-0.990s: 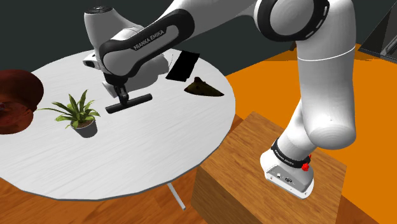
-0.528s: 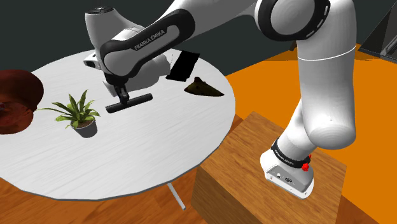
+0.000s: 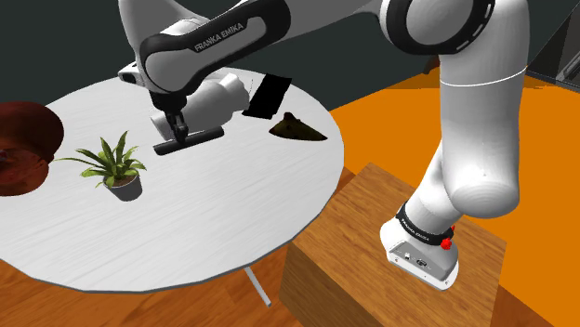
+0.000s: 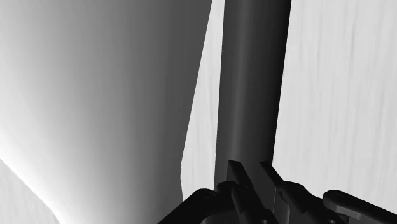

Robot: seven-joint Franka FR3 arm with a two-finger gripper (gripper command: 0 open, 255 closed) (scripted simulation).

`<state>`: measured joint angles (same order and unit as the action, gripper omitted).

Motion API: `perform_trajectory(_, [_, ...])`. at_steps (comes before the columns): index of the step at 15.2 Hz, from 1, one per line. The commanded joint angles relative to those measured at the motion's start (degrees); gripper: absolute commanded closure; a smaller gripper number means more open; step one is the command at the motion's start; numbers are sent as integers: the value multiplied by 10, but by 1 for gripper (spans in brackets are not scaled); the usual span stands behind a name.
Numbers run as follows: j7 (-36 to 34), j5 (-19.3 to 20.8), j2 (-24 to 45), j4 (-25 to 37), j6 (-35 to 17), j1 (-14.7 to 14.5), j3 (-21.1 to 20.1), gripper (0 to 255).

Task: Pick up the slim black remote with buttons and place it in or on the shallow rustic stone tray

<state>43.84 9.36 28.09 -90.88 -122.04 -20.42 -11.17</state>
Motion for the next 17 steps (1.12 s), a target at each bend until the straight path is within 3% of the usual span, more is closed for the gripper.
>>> perform_trajectory(1, [0,-2,-5,8,13,-1,-1,255])
perform_trajectory(14, [9,-11,-31,65,95,-1,-5,255])
perform_trajectory(17, [45,-20,-54,29,80,28,2,255])
